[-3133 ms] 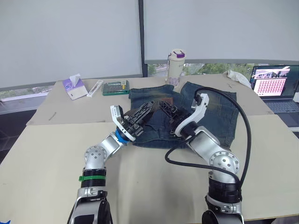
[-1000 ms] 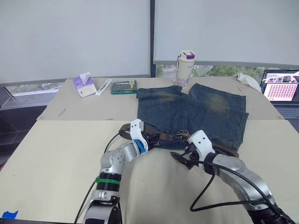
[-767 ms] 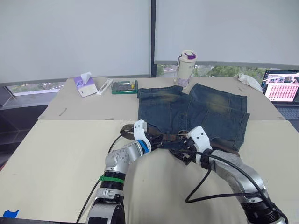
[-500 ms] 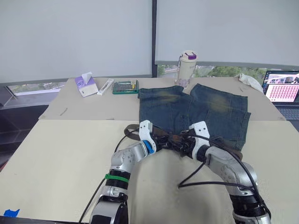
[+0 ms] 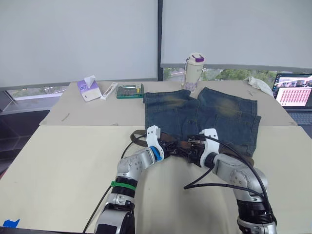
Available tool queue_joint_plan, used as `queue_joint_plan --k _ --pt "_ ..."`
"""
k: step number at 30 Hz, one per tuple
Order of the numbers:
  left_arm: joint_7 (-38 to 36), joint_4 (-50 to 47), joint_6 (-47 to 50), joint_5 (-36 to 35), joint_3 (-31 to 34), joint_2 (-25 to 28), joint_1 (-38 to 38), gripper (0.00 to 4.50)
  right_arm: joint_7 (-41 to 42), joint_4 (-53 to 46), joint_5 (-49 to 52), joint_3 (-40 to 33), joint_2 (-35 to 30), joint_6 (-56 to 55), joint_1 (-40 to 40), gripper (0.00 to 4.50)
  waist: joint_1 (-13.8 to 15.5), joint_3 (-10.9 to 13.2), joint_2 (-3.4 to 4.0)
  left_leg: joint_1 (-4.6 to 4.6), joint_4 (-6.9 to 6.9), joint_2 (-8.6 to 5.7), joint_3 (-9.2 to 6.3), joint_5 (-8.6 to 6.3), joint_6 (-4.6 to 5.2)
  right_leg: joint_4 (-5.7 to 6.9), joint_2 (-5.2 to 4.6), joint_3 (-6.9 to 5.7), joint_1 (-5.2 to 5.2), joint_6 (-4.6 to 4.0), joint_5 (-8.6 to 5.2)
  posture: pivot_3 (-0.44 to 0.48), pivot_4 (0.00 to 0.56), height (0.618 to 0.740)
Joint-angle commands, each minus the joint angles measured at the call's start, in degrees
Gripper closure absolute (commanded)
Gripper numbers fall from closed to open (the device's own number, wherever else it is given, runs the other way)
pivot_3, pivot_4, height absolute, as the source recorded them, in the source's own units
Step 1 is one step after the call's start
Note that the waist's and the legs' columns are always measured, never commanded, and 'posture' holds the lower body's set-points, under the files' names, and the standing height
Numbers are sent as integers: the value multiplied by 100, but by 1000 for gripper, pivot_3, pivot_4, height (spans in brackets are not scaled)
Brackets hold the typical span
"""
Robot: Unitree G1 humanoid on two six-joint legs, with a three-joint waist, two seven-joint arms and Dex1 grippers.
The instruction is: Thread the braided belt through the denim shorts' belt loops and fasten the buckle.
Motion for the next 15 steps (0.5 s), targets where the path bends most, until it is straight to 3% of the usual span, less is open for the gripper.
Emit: queue_joint_plan --k 1,5,10,15 --pt "-65 -40 -13 8 -50 -113 24 4500 -26 51 321 -202 272 220 -92 249 -5 0 1 0 0 0 0 0 0 0 0 0 0 0 0 0 150 740" --pt "-63 -67 -27 3 -29 -100 45 4500 -196 204 678 -817 707 267 -249 249 -22 -2 4 1 0 1 -4 0 1 2 2 0 -2 -1 0 0 150 740" --pt "-70 -68 -39 3 -3 -76 76 4500 -366 191 1083 -1400 930 320 -388 1765 -22 -4 7 -1 0 1 -5 -1 2 3 0 1 -4 -1 0 0 150 740" --pt "-73 -74 -56 16 6 -59 103 4500 -441 127 1296 -1443 980 361 -374 3487 -38 -9 15 -1 0 1 -4 -2 3 4 1 1 -4 -1 0 0 150 740"
